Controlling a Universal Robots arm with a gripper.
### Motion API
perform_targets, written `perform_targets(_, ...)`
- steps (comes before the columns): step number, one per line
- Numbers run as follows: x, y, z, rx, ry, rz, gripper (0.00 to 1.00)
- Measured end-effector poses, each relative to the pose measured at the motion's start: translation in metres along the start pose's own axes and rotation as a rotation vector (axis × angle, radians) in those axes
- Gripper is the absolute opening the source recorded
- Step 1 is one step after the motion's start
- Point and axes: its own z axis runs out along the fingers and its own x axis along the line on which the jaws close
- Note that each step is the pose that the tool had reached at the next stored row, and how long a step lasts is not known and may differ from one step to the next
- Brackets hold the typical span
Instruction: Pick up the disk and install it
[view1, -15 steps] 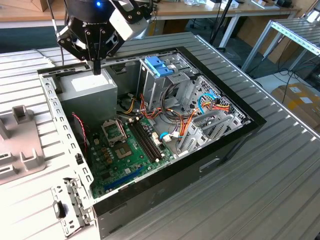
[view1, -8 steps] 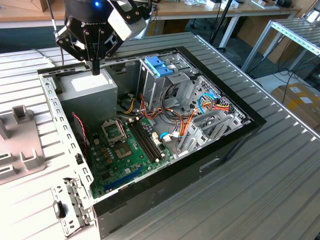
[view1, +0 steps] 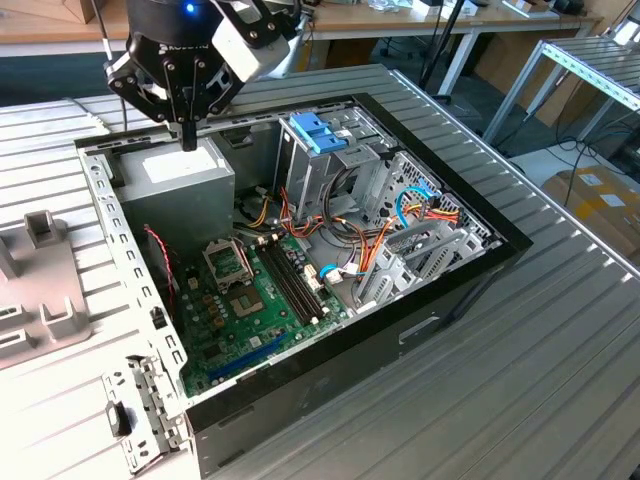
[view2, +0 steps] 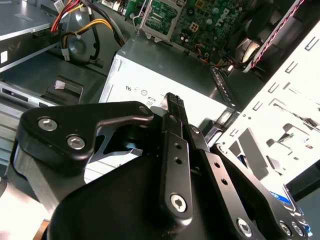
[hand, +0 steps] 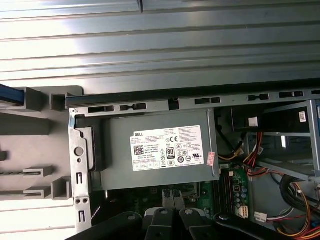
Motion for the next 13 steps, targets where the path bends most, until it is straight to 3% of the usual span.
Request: perform_targets(13,0.0037,-0.0003,0.0001,0.0000,0.0000,0.000,0.11)
